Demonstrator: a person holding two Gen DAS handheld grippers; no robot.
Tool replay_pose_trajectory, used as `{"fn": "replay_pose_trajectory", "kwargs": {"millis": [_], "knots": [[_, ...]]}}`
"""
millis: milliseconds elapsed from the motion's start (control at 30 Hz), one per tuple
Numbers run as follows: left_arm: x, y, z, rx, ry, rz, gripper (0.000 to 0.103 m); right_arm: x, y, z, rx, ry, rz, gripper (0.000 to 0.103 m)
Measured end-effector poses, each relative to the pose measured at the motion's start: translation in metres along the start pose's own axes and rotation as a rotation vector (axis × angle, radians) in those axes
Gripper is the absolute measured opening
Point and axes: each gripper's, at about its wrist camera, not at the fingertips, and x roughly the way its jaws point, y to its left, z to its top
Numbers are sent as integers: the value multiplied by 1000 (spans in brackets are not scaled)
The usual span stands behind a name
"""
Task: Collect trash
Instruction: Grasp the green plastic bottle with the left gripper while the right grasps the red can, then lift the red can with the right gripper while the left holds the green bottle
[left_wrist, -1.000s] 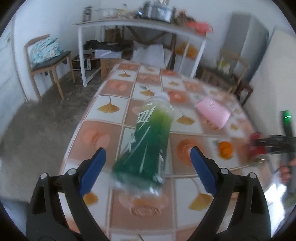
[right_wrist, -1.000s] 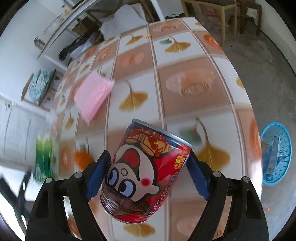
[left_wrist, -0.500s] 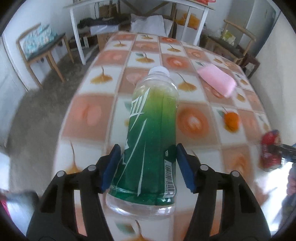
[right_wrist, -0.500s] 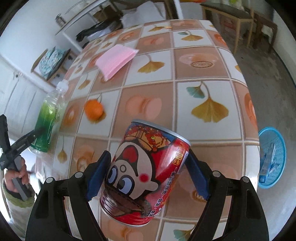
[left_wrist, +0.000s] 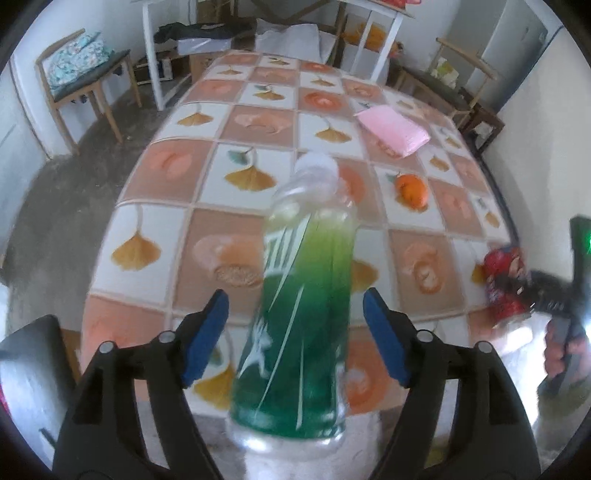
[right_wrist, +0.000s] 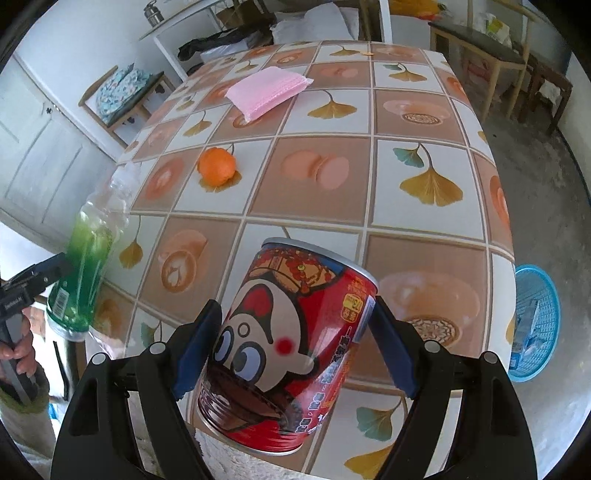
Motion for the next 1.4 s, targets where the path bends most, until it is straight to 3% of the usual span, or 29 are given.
{"fn": "replay_pose_trajectory", "kwargs": {"millis": [433,700,1400], "knots": [[40,-7,20,14,120,-21,71,-1,-4,-3,14,-8,25,79],[47,1,19,-40,136,-20,55,-2,-4,-2,12,-10,30,79],[22,-18,5,-1,11,1,54,-2,0,0,5,-23,12,78]]}}
